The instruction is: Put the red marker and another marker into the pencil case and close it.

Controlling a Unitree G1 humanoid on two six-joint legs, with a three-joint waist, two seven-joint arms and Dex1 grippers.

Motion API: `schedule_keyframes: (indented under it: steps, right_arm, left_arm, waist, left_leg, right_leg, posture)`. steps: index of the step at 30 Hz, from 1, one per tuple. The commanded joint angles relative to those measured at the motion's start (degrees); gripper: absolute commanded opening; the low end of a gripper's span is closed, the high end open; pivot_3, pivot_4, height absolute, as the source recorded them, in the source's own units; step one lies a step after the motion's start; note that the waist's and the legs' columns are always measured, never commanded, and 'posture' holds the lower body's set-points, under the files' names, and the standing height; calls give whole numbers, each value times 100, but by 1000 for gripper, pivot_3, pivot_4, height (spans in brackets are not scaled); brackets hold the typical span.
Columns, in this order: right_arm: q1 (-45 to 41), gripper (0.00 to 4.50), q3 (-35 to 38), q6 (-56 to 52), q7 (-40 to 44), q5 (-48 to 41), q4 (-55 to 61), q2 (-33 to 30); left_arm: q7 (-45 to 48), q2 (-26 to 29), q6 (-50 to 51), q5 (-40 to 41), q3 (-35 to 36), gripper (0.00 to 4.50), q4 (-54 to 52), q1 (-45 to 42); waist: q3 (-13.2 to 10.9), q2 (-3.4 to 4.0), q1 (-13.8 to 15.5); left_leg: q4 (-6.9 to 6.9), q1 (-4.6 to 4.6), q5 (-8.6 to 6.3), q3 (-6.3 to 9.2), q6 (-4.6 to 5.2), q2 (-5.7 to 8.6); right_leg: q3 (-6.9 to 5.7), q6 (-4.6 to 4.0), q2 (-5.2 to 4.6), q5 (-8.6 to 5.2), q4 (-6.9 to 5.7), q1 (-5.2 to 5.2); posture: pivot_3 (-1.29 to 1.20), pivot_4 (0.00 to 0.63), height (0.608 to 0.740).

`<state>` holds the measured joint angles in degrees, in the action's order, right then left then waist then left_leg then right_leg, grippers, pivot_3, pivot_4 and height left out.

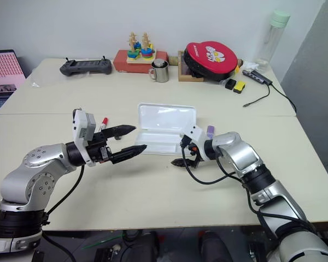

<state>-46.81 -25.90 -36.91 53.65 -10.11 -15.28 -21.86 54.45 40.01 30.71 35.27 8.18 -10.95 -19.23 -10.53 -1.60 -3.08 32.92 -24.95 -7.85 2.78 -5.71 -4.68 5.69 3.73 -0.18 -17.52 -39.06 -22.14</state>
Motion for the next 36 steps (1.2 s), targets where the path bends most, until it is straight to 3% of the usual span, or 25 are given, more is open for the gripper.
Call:
schedule_keyframes:
  steps: [1, 14, 29, 36]
  right_arm:
    - [-199, 3294, -39, 289, 119, 254, -313, 77]
    - [-98, 34, 168, 881, 256, 515, -298, 185]
    - [669, 34, -166, 1203, 1047, 510, 968, -140]
    - [713, 34, -126, 1214, 919, 609, 938, -66]
  left_arm:
    - [-99, -35, -58, 105, 203, 4500, -179, -109]
    - [-207, 0, -52, 106, 259, 4500, -75, -93]
    - [-131, 132, 90, 176, 339, 4500, -150, 161]
    - [-959, -1, 225, 92, 950, 4500, 80, 477]
  waist:
    - [0, 0, -1]
    - [0, 0, -10]
    - [0, 1, -10]
    - [0, 1, -10]
  left_leg:
    - [0, 0, 0, 0, 0, 0]
    - [-1, 0, 0, 2, 0, 0]
    - [-1, 1, 0, 3, 0, -1]
    - [0, 1, 0, 4, 0, -2]
  right_leg:
    - [-1, 0, 0, 0, 0, 0]
    - [-2, 0, 0, 0, -2, 0]
    - [-3, 2, 0, -1, -2, 0]
    - [-3, 3, 1, -2, -2, 0]
  posture:
    - [0, 150, 740]
    - [0, 150, 740]
    - [0, 150, 740]
    - [0, 150, 740]
